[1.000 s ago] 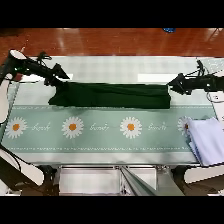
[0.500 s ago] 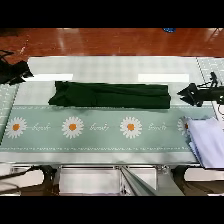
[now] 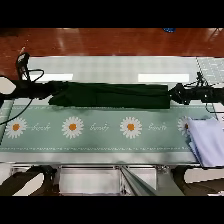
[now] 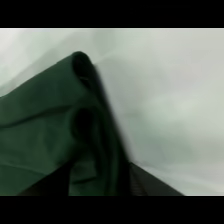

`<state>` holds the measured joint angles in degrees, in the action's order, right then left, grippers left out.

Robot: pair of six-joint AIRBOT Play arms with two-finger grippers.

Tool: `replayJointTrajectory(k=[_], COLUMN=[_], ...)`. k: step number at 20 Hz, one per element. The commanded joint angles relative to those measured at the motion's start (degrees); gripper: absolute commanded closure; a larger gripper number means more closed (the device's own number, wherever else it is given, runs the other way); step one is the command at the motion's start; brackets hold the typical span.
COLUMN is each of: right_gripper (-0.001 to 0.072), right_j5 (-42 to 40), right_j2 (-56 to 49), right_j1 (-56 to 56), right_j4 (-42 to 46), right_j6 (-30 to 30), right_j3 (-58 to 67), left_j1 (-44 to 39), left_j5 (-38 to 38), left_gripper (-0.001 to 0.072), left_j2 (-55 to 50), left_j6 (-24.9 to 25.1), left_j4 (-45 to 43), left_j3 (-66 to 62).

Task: Fold the shirts.

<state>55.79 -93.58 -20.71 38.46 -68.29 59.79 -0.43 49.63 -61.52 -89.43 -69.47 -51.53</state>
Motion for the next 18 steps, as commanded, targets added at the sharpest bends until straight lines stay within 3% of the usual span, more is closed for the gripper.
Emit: replayJointTrajectory(k=[1,2,4,6,7,8,10,13,16,18], right_gripper=[0.0303,0.0350,0.0669,0.0689,0.0689,0.0689,0.0689,0.0689,0.0689,0.0689], right_j5=[0.3,0.2,-0.4,2.3,4.3,5.4,6.5,8.0,10.1,12.7], right_j2=[-3.0,-3.4,-3.5,-3.2,-2.1,-0.3,5.7,20.2,36.2,45.7], right_j1=[4.2,5.7,7.6,8.2,8.2,8.1,8.2,7.6,7.2,7.2], right_j4=[-2.1,-2.3,-3.0,-4.4,-4.5,-3.7,1.1,6.8,9.6,10.8], right_j6=[0.5,0.6,1.9,3.7,3.8,3.4,1.5,0.3,-3.3,-6.8], right_j3=[0.6,0.6,0.9,2.8,3.5,3.4,1.4,-5.9,-12.6,-14.2], left_j1=[-3.6,-4.0,-4.3,-4.4,-4.4,-4.7,-7.4,-14.8,-24.3,-29.5], left_j5=[-1.2,-1.3,-1.2,-1.1,-1.0,-1.0,-1.2,-2.9,-7.4,-5.9], left_gripper=[0.0199,0.0199,0.0200,0.0237,0.0426,0.0689,0.0681,0.0681,0.0681,0.0682], left_j2=[0.4,0.4,0.4,0.4,0.4,0.4,0.3,-2.9,-11.9,-20.7], left_j6=[0.3,0.3,0.2,0.3,0.3,0.5,4.5,4.3,4.1,4.1], left_j4=[0.5,0.8,1.7,3.0,4.1,6.1,8.7,8.7,8.7,9.1], left_j3=[1.6,1.6,1.6,1.6,1.6,1.6,1.4,-0.1,-6.6,-15.3])
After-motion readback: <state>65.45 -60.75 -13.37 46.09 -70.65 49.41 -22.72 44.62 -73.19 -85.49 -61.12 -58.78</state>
